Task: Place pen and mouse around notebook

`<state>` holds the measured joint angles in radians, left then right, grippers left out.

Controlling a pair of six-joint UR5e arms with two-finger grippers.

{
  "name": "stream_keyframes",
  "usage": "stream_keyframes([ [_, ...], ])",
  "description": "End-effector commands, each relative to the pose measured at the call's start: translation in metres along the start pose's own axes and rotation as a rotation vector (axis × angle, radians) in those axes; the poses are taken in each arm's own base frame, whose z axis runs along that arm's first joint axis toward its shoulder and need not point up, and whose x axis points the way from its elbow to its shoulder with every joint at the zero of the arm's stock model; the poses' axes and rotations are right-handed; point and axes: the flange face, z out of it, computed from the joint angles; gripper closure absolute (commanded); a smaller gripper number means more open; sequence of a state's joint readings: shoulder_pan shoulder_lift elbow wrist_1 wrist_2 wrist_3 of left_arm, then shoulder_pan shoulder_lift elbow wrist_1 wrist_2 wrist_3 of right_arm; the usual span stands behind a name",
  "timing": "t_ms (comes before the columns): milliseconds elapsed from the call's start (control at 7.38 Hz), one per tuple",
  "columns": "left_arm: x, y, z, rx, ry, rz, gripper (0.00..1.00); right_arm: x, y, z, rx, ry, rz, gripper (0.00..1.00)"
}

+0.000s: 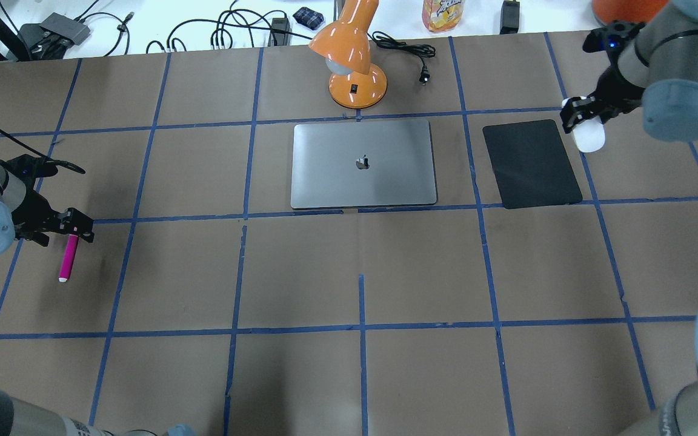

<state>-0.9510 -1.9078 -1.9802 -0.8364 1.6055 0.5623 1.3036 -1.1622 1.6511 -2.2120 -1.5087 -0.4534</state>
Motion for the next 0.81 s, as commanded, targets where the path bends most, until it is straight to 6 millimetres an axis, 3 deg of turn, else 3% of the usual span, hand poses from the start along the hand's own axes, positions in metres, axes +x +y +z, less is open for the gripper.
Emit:
stream_keyframes([
  [0, -0.004, -0.004, 0.002, 0.009, -0.014, 0.052, 0.0, -0.046, -0.023, 0.047, -0.049, -0.019, 0.022, 0.39],
  [136, -0.004, -0.004, 0.008, 0.008, -0.012, 0.055, 0.0, -0.043, -0.023, 0.071, -0.082, -0.022, 0.028, 0.39],
  [407, -0.004, -0.005, 0.018, -0.004, -0.005, 0.056, 0.05, -0.037, -0.018, 0.088, -0.123, 0.011, 0.073, 0.39],
  [678, -0.006, -0.006, 0.019, -0.005, -0.004, 0.055, 0.29, -0.028, -0.014, 0.099, -0.155, 0.043, 0.089, 0.39],
])
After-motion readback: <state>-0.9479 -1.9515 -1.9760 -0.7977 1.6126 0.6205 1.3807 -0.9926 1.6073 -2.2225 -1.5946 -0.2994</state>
